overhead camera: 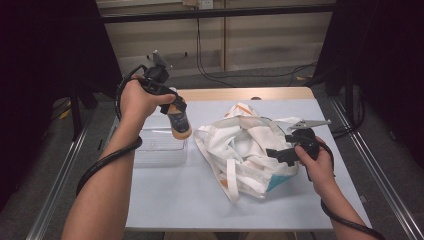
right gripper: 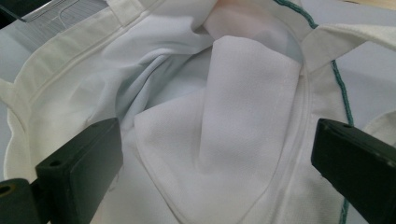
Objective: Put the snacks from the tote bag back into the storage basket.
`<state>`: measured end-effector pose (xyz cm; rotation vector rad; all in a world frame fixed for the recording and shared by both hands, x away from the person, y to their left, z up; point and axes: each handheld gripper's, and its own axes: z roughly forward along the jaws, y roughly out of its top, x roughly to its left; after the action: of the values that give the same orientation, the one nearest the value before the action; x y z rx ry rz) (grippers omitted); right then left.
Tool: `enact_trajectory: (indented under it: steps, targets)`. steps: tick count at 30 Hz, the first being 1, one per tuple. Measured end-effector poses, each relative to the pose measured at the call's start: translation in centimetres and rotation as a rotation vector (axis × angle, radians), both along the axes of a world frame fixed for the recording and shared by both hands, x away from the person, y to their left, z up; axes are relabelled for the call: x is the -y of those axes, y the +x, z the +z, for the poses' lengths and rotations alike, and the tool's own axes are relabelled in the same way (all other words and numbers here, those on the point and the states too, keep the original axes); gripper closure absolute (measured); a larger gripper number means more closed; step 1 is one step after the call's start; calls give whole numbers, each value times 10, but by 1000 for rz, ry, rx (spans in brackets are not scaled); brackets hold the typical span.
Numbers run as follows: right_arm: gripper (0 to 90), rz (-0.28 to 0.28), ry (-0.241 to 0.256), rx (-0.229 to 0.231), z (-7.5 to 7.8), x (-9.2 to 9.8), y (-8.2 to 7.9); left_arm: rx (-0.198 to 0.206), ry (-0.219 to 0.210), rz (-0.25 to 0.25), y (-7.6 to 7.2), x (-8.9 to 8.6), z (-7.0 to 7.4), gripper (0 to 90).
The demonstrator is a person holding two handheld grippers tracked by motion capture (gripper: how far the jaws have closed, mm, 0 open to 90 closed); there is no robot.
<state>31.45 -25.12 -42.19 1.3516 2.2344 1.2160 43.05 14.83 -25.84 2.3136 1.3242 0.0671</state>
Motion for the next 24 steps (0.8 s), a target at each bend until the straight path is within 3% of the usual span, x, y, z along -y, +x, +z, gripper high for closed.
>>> enact_trajectory:
  steps: [24]
  targets:
    - [22,0,-1,5,1,1,0,0,5,29,2,-17,-1,304]
